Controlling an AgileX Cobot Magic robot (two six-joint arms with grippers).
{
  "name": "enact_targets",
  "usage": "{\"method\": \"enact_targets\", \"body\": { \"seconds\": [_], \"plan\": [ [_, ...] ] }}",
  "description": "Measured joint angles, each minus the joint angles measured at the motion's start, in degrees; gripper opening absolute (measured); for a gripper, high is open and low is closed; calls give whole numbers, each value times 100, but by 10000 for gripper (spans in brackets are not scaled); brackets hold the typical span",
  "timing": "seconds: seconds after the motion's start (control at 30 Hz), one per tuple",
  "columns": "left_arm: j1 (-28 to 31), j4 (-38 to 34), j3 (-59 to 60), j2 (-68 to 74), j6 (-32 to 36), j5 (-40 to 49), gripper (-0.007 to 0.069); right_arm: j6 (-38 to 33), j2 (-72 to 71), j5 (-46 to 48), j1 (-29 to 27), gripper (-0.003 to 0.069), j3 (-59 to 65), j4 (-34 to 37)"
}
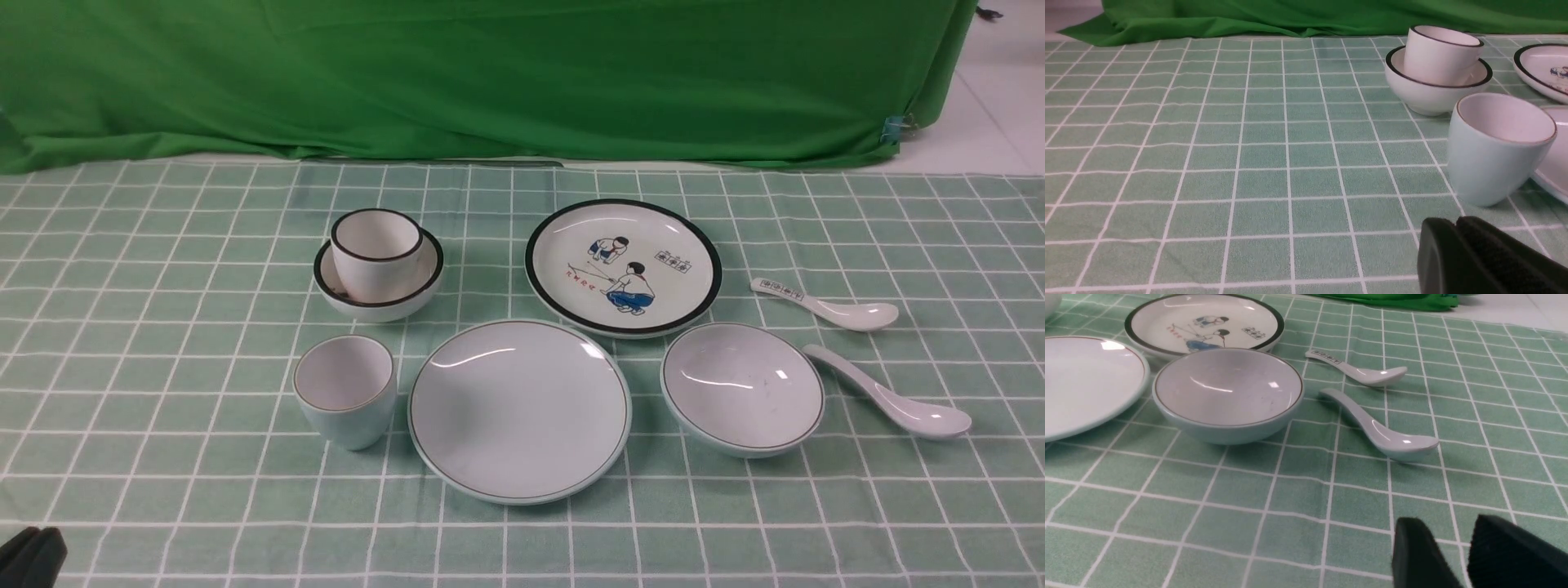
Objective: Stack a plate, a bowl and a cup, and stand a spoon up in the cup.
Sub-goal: Use the right arm to grab a blue rice bowl
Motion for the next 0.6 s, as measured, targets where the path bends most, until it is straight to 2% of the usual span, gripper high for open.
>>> {"method": "enact_targets", "body": {
  "seconds": [0.07,0.1,0.13,0.27,0.4,0.5,0.53,0.6],
  "plan": [
    [0,-1089,0,0,-467,-486,17,0,0,0,0,242,0,0],
    [0,-1185,0,0,-506,-518,17,0,0,0,0,242,0,0],
    [0,-1925,0,0,-747,-786,17,0,0,0,0,242,0,0],
    [0,-2952,0,0,-1060,-1358,17,0,0,0,0,242,0,0],
    [0,-3127,-85,-2,-1160,-1568,17,0,0,0,0,242,0,0],
    [0,-2972,-602,8,-993,-865,17,0,0,0,0,242,0,0],
    [0,-2796,-1179,203,-568,-184,17,0,0,0,0,242,0,0],
    [0,-2662,-1632,517,-235,414,17,0,0,0,0,242,0,0]
  ]
}}
